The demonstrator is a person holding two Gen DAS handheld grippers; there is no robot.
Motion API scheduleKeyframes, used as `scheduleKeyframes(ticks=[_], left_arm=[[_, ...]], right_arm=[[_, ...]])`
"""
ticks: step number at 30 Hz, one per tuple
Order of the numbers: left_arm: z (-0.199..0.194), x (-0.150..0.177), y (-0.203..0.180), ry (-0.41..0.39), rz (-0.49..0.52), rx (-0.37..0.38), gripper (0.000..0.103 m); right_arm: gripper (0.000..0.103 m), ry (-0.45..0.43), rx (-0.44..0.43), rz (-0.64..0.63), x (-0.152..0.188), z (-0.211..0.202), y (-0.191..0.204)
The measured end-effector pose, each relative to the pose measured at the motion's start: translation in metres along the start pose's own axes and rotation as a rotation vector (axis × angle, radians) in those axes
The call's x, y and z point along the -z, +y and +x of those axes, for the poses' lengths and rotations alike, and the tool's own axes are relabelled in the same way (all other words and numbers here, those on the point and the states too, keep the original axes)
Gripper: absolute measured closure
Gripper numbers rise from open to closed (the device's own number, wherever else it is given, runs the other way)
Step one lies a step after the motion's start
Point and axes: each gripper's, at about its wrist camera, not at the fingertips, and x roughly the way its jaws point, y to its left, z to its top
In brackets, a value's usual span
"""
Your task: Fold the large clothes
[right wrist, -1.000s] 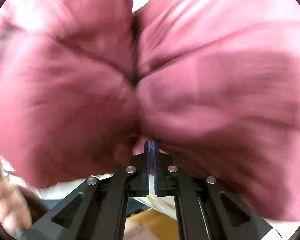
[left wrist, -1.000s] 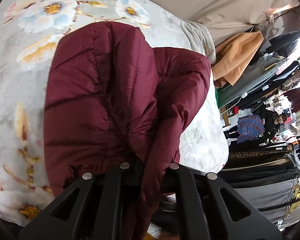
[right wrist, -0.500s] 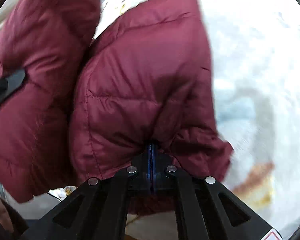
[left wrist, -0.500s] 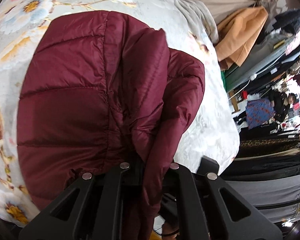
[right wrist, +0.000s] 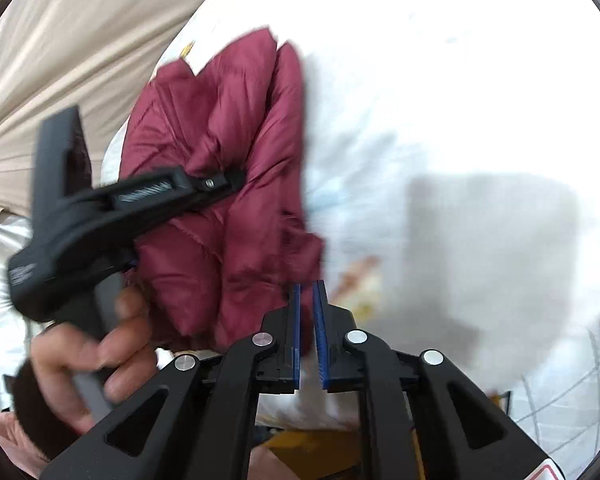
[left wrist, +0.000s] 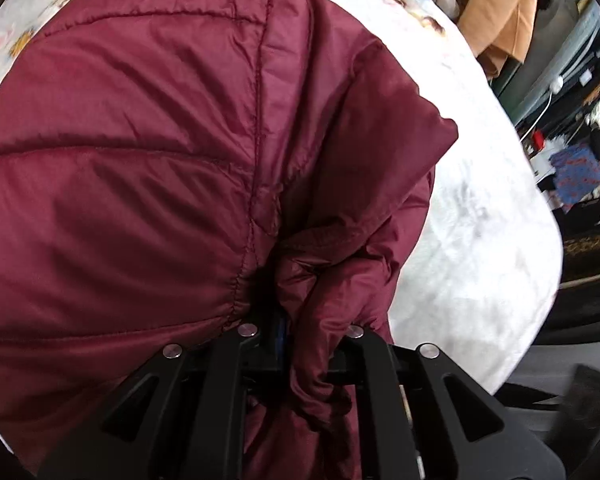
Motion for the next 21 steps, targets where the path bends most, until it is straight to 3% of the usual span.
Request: scheduleKeyframes(ticks=[5, 8, 10, 11, 15, 21], left_arm=[[-0.026, -0.003, -0.011, -0.005, 0.047, 0.011, 0.079], [-0.074, -0.002, -0.005, -0.105, 0.057, 0.01, 0.053], [-0.109, 0.002, 0.007, -0.197, 0.05, -0.013, 0.039], [-0.122, 0.002, 0.012, -0.228, 0.048, -0.025, 0.038], [-0.162, 0.003, 0.051, -0.298, -0.001, -0.107, 0.035], [-0.175, 0.019, 0.109, -0.291, -0.126, -0.204, 0.035]], right_arm=[[0.092, -0.108, 0.034, -0.036, -0.003, -0.034, 0.034], [0.088, -0.166, 0.04, -0.094, -0.006, -0.048, 0.049], [0.077, -0.203, 0.045, -0.145, 0.002, -0.033, 0.083], [0.068, -0.217, 0.045, -0.172, 0.015, -0.014, 0.103], [0.059, -0.243, 0.019, -0.283, 0.021, 0.02, 0.157], [0.053, -0.205, 0.014, -0.402, 0.034, 0.056, 0.213]])
